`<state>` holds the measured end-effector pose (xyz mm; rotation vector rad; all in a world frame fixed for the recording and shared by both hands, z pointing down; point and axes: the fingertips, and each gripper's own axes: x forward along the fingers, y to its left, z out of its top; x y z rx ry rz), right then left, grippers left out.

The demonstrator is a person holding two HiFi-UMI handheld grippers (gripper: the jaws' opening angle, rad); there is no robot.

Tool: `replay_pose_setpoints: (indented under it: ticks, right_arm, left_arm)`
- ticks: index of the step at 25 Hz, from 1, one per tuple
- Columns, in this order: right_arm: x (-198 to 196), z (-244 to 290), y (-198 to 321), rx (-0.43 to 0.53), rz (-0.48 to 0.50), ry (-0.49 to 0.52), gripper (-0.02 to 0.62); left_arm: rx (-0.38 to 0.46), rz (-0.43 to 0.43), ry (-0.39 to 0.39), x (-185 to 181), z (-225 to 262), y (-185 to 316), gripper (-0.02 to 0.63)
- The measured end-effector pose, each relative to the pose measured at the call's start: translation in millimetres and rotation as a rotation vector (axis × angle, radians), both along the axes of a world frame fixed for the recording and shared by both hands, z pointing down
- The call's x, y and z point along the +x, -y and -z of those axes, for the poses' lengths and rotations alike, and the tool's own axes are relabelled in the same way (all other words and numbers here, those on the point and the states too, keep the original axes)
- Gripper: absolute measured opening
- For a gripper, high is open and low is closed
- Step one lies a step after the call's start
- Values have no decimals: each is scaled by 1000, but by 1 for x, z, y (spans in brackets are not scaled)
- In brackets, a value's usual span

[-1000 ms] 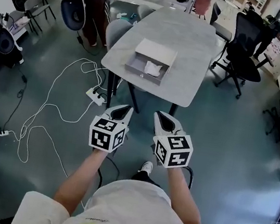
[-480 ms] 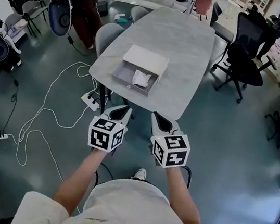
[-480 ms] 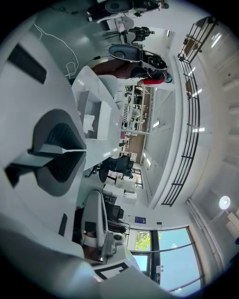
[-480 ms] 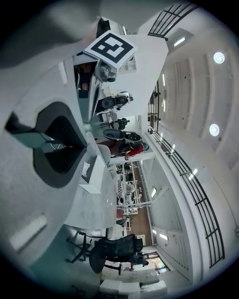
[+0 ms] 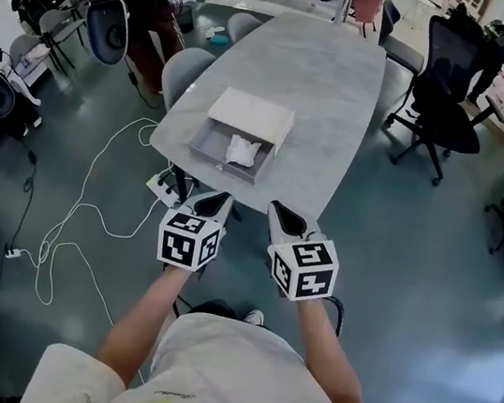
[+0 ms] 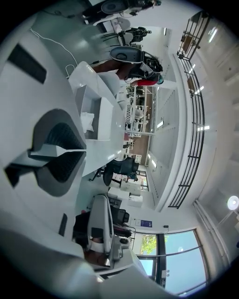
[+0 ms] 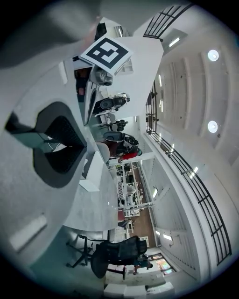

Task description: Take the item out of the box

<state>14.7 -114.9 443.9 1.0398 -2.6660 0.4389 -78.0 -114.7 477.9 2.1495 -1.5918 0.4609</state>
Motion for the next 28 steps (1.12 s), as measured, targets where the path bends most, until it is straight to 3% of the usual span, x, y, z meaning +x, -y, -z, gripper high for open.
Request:
replay_pose_setpoints:
  ticks: [15, 28]
  right_arm:
    - [-15, -25, 81, -39, -17, -30, 5]
    - [-25, -41, 154, -95, -83, -60, 5]
  left_arm:
    - [-70, -26, 65, -18, -40, 98, 20]
    - [-203, -145, 138, -27, -88, 183, 21]
